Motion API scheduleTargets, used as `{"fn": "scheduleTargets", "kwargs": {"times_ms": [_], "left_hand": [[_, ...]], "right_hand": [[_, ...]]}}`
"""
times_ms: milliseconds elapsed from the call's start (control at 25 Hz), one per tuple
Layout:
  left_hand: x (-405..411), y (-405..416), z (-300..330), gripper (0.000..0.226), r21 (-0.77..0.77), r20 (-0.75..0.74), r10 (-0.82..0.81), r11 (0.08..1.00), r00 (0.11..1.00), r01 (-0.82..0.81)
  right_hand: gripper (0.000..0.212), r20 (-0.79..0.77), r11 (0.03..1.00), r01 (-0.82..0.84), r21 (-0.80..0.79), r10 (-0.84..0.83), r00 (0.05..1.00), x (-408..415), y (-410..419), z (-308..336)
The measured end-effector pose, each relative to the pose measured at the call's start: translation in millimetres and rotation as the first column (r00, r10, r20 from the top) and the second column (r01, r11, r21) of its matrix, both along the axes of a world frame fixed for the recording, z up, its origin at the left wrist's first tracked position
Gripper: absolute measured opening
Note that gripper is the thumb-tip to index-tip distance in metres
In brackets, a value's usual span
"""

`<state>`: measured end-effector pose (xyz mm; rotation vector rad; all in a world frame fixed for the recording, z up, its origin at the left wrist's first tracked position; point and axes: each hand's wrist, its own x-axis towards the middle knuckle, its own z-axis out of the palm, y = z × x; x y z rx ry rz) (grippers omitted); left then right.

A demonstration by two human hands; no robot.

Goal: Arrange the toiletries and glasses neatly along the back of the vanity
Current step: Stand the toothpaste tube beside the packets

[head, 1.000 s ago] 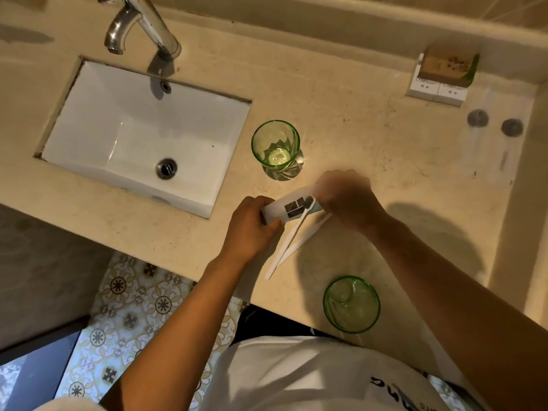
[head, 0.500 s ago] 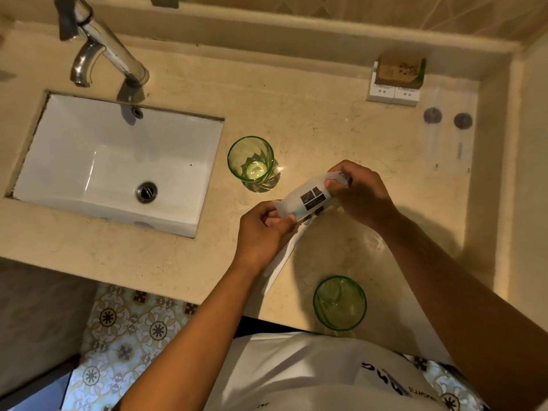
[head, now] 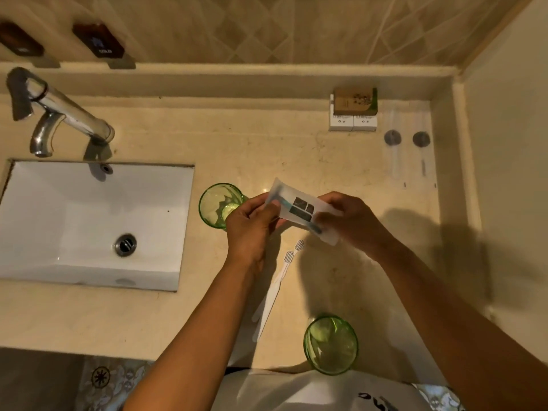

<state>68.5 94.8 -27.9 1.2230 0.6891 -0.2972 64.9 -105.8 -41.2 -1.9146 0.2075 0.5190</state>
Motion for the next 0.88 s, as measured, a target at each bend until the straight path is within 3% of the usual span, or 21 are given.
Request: {"fn": "scheduleTargets", "kwargs": {"times_ms": [200, 360, 520, 600, 720, 880], "left_hand": [[36, -19, 2, 0.021, 0.099, -0.023, -0.013, 0.995, 1.000, 0.016], [59, -38, -2, 0.019, 0.141, -0.043, -0.003, 0.990, 0.999, 0.009], [77, -47, -5, 0.019, 0.129, -0.003, -0.135, 0.983, 0.991, 0.134], [94, -50, -9, 0.024, 0.186, -0.018, -0.190, 0.964, 0.982, 0.190], [124, -53, -18, 0.028, 0.309, -0.054, -0.248, 0.917, 0.967, 0.253], [157, -62, -25, 0.029, 0.415, -0.054, -0.255, 0.874, 0.966, 0.253]], "right_hand": [[0.012, -0.081, 0.998, 0.003, 0.066, 0.002, 0.997, 15, 12, -4], [0.012, -0.108, 0.972, 0.198, 0.125, -0.185, 0.977, 34, 16, -9], [0.010, -0.159, 0.888, 0.388, 0.247, -0.358, 0.920, 53, 21, -13], [0.012, -0.118, 0.884, 0.422, 0.199, -0.406, 0.906, 68, 27, -17], [0.024, -0.013, 0.913, 0.408, -0.011, -0.408, 0.913, 91, 35, -24], [0.035, 0.102, 0.876, 0.410, -0.255, -0.397, 0.912, 115, 36, -34]]}}
